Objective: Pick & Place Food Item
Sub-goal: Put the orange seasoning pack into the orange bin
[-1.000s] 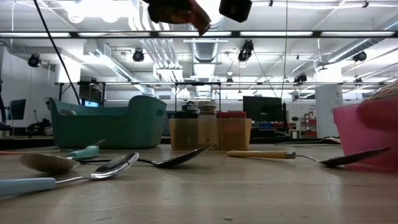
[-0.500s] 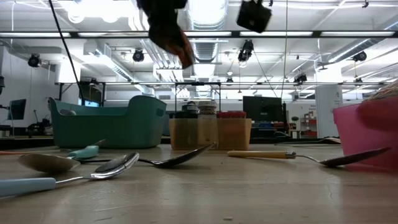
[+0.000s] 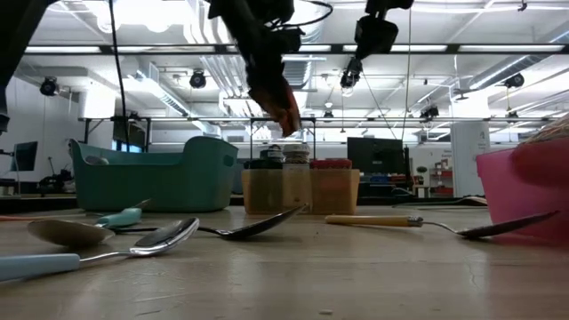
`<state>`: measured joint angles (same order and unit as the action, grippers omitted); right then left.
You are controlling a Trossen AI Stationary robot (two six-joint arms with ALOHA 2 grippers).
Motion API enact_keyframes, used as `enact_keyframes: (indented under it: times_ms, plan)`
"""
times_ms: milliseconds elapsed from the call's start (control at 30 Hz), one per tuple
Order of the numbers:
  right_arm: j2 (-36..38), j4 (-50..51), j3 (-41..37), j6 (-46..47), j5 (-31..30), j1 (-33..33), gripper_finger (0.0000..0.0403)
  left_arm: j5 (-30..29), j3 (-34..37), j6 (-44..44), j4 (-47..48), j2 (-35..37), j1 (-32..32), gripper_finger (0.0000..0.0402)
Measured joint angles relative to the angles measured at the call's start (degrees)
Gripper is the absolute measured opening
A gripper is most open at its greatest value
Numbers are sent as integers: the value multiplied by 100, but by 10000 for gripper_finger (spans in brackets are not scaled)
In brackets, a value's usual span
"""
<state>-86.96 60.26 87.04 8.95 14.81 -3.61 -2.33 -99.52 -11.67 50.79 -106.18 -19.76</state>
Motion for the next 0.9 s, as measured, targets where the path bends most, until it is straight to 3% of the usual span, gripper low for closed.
enact_keyframes:
  times_ms: [233, 467, 667, 900]
  plan:
    - [244, 65, -280, 214, 0, 34, 364, 337, -219, -571, -116, -198, -142, 10]
    - [1431, -1567, -1456, 619, 68, -139, 364, 475, -331, -655, 21, -633, -290, 10]
    - [2516, -3225, -2579, 1017, 528, -204, 364, 495, -620, -657, 197, -869, -326, 10]
    - [3101, -3666, -3258, 1035, 578, -208, 364, 494, -1263, -635, 694, -1395, -303, 10]
